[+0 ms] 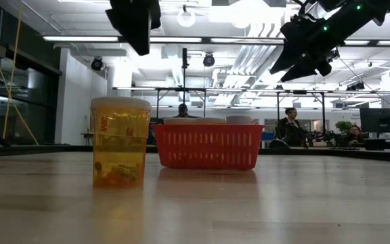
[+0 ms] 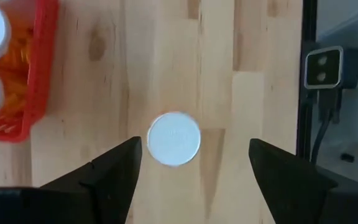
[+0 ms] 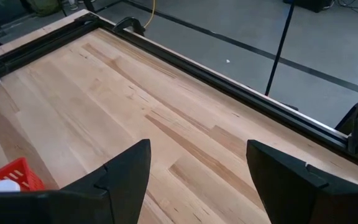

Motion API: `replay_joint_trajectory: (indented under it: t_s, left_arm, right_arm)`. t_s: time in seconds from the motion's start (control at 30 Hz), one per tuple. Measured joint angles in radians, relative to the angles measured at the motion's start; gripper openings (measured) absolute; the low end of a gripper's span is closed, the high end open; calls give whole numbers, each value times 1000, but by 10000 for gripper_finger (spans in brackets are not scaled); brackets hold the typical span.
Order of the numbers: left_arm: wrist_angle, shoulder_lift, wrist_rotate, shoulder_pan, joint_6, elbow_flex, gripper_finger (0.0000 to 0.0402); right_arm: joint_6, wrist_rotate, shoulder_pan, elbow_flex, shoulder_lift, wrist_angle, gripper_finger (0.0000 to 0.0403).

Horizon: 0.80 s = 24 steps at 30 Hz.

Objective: Pick and place pill bottles into a basket
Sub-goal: Put the orange pill bottle into the red bin

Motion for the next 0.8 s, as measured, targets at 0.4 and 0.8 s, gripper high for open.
replay_joint_trajectory:
  t_s: [0.4,0.8]
  left_arm:
    - [20,109,-8,-14,-1,0,330]
    - [18,159,-24,-15,9,0,330]
  right_arm:
    - [1,-2,0,0,0,-14,256]
    - [0,-8,0,0,0,-27,256]
